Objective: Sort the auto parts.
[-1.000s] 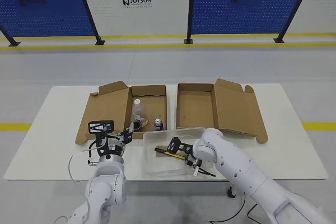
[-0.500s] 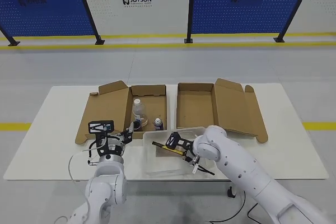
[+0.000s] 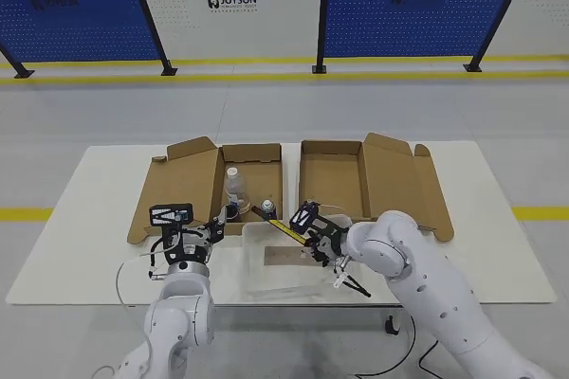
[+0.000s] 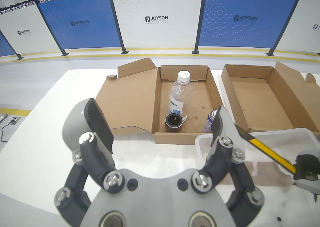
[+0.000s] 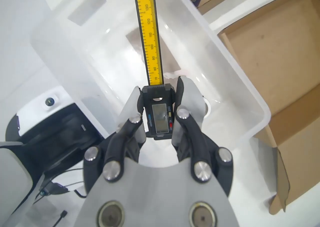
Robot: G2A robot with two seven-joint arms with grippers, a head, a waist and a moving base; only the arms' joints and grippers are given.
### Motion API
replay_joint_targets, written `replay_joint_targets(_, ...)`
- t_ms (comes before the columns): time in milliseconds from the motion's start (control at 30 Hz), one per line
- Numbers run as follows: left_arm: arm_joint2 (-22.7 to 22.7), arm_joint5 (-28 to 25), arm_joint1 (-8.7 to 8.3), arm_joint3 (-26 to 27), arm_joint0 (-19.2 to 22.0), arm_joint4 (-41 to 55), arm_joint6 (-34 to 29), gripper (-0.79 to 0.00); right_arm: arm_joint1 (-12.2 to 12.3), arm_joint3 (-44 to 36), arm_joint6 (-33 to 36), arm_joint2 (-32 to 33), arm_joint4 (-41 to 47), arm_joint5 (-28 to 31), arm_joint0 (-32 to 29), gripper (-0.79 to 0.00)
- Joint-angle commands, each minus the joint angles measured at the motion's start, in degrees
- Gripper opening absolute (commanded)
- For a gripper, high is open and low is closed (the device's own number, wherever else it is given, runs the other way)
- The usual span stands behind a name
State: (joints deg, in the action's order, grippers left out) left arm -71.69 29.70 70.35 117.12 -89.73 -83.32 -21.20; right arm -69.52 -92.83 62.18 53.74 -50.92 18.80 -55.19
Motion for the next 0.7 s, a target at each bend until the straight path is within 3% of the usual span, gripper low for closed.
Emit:
replay_joint_targets(0, 0.0, 0.0, 0.0, 0.0, 0.0, 0.0, 0.0, 0.0, 0.5, -1.6, -1.5, 2.5, 1.5, -0.3, -1.6, -0.785)
replay_joint_targets(167, 0.0, 0.0, 0.0, 0.0, 0.0, 0.0, 0.0, 0.0, 1.4, -4.3, -7.3, 8.3, 8.4, -0.6, -6.3, -0.785)
replay_joint_targets(367, 0.0, 0.0, 0.0, 0.0, 0.0, 0.0, 0.0, 0.0, 1.7, -1.9, -14.9, 13.5, 23.8, 2.3, -10.9, -0.785)
replay_joint_targets(533, 0.0, 0.0, 0.0, 0.0, 0.0, 0.0, 0.0, 0.0, 1.8, 1.3, -16.7, 14.8, 31.5, 4.7, -11.8, -0.785)
replay_joint_targets(667, 0.0, 0.0, 0.0, 0.0, 0.0, 0.0, 0.0, 0.0, 1.9, 2.2, -17.4, 15.0, 32.7, 5.4, -11.9, -0.785)
